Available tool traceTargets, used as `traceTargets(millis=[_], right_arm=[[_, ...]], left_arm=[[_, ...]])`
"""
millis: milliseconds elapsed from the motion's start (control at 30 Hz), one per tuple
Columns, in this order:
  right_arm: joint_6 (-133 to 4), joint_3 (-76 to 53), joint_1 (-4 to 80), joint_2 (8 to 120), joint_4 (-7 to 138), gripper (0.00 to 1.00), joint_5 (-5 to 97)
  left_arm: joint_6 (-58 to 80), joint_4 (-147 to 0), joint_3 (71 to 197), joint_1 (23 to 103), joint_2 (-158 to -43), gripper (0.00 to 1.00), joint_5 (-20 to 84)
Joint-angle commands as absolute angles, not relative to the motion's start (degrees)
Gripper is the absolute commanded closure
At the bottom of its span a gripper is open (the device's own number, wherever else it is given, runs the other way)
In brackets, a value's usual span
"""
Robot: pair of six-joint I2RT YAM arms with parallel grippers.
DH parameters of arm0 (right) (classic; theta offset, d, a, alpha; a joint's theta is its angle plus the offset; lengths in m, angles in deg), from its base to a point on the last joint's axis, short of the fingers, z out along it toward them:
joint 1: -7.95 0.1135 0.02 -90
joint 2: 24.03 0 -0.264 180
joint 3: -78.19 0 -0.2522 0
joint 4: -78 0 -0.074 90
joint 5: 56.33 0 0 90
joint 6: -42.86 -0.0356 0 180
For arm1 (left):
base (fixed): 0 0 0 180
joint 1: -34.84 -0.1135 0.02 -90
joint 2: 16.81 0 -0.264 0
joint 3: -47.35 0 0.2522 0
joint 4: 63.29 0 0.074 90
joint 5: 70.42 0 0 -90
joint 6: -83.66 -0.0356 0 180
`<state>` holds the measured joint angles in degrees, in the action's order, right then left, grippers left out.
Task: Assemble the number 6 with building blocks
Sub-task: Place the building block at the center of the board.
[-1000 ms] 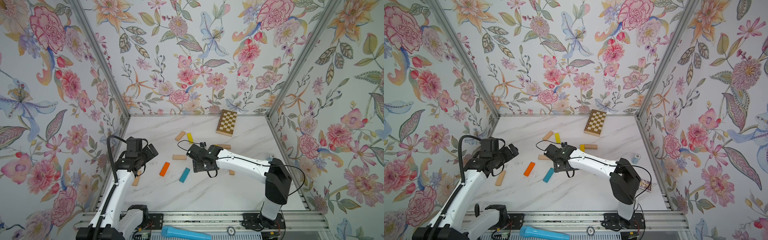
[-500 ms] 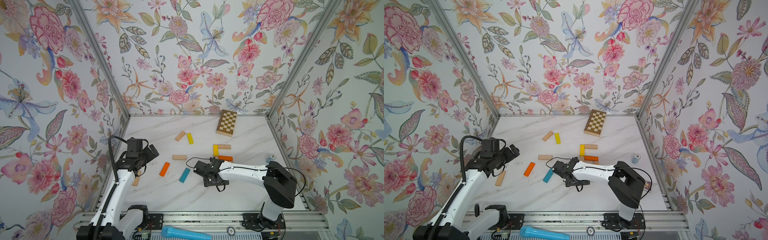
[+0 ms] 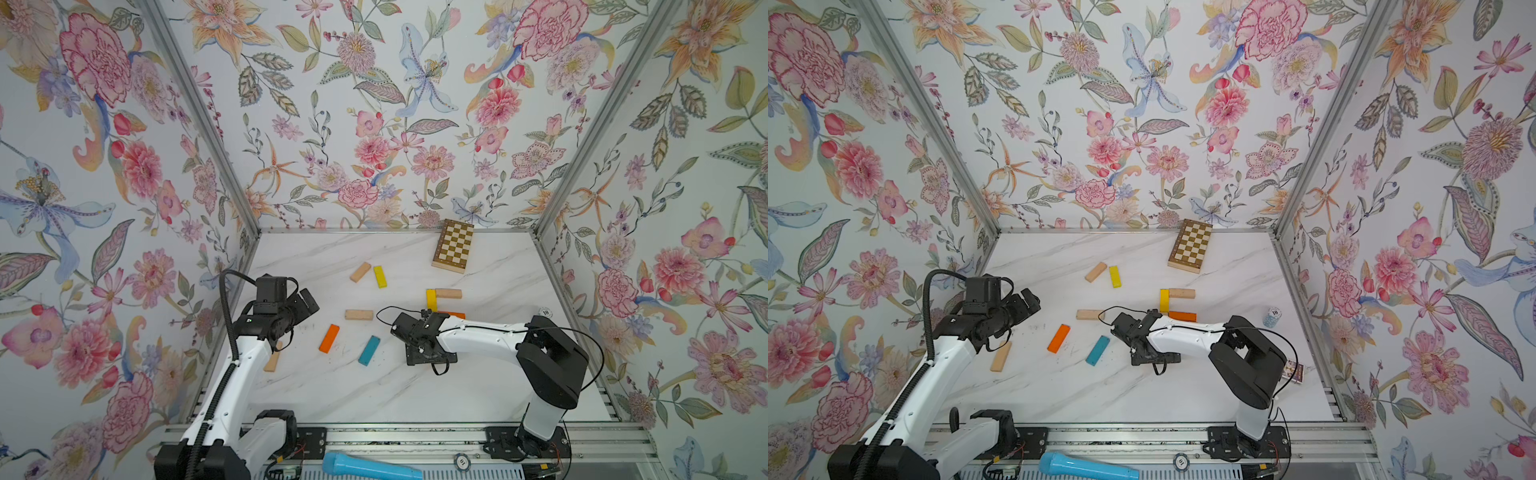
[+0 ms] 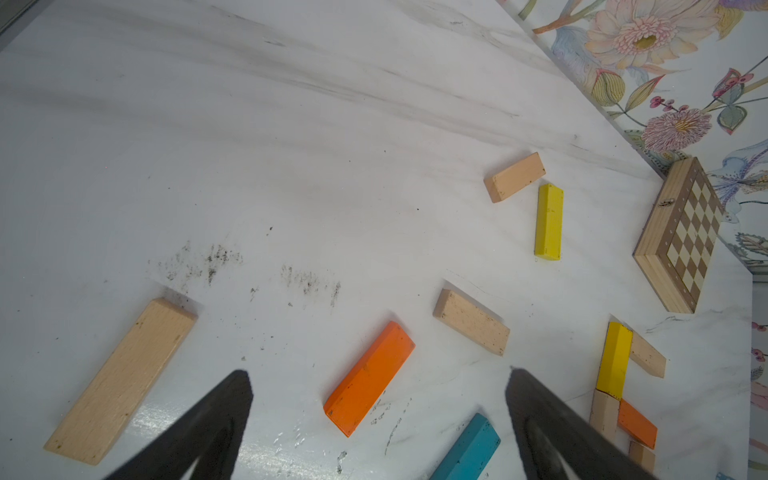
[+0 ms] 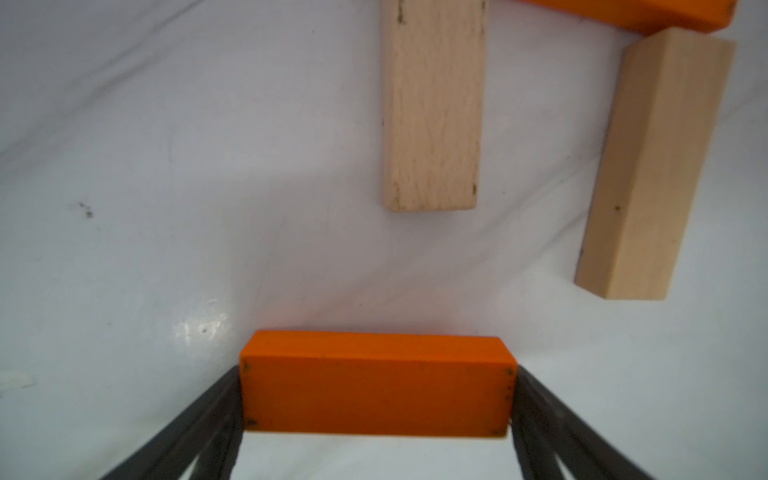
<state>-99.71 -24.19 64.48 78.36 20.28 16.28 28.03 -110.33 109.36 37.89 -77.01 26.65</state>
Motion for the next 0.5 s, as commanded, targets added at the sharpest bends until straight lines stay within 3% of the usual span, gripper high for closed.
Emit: traceTargets(millis=[0, 233, 467], right_arm=[[-97.13, -25.73, 63.13, 78.2, 20.55, 0.02, 15.71], [-93.66, -26.17, 61.03, 75.36, 21.88, 0.01, 13.92], [-92.06, -30.6, 60.17, 63.6, 25.75, 0.02, 11.88]], left_arm=[[26.97, -110.44, 109.04, 39.93, -78.09, 0.01, 25.26], [25.74, -111.93, 109.78, 45.54, -79.77, 0.01, 22.44], [23.7, -116.52, 111.04, 55.28, -81.38, 0.02, 20.27]])
